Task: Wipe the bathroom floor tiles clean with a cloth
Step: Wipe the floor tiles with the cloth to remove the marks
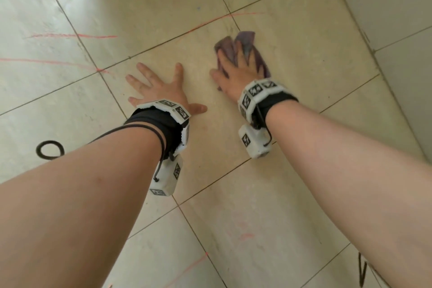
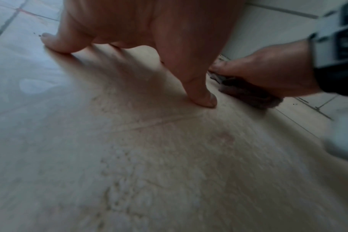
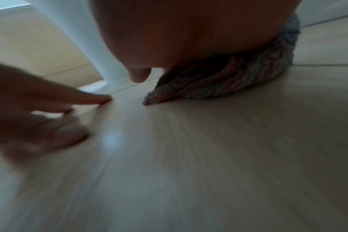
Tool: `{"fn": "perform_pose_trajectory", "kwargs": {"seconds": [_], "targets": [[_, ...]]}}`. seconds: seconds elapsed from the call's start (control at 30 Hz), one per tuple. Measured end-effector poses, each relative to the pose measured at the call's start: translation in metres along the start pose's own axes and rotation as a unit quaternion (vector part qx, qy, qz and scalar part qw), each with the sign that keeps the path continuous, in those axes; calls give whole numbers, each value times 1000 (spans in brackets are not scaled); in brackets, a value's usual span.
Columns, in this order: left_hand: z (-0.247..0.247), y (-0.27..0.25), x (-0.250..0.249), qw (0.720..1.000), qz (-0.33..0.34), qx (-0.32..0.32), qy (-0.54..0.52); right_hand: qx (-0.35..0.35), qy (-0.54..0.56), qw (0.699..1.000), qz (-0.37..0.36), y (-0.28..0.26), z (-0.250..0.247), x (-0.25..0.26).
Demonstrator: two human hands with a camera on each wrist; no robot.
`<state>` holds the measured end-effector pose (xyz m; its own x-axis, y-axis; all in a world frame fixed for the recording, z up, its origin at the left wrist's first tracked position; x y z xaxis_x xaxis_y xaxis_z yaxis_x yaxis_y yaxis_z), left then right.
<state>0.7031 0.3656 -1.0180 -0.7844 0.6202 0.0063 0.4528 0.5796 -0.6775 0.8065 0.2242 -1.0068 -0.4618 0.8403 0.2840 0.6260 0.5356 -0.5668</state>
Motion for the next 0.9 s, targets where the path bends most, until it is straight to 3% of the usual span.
{"fn": "perform_pose_trajectory", "kwargs": {"seconds": [0.07,0.17,0.33,0.47,0.6,0.67,0.77,0.9], "targets": [[0,0,0,1000,0,2,-1,8,-9,1000,-20,-21,12,-10],[0,0,0,1000,-6,4,-1,-13,-10,999,29,-27,4,-53],[4,1,0,1000,-5,4,1,-62,16,989,136,31,-50,-74],[3,2,-1,1000,-8,-1,-2,-63,8,991,114,63,-72,-56],[3,0,-3,1000,-11,-3,-8,-27,26,999,26,53,-39,-2],[2,-1,-1,1000,-11,1,-10,-29,19,999,-2,29,-18,1],[0,-1,-1,1000,-7,3,-11,-21,-4,1000,10,7,-7,-29],[2,-1,-2,1000,-7,9,-11,-43,-3,996,81,38,-39,-42]]}}
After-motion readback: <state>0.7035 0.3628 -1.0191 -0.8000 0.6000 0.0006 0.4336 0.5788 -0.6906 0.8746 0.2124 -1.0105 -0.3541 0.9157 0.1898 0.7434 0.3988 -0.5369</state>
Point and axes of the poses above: each hand's wrist, its own y-axis towards the middle knuckle, its own z-axis out of the palm, x = y × z, the point moved 9 cm from there along y, towards the middle knuckle, and after that the axes turned 12 degrees about -z, right-handed, at the moved point
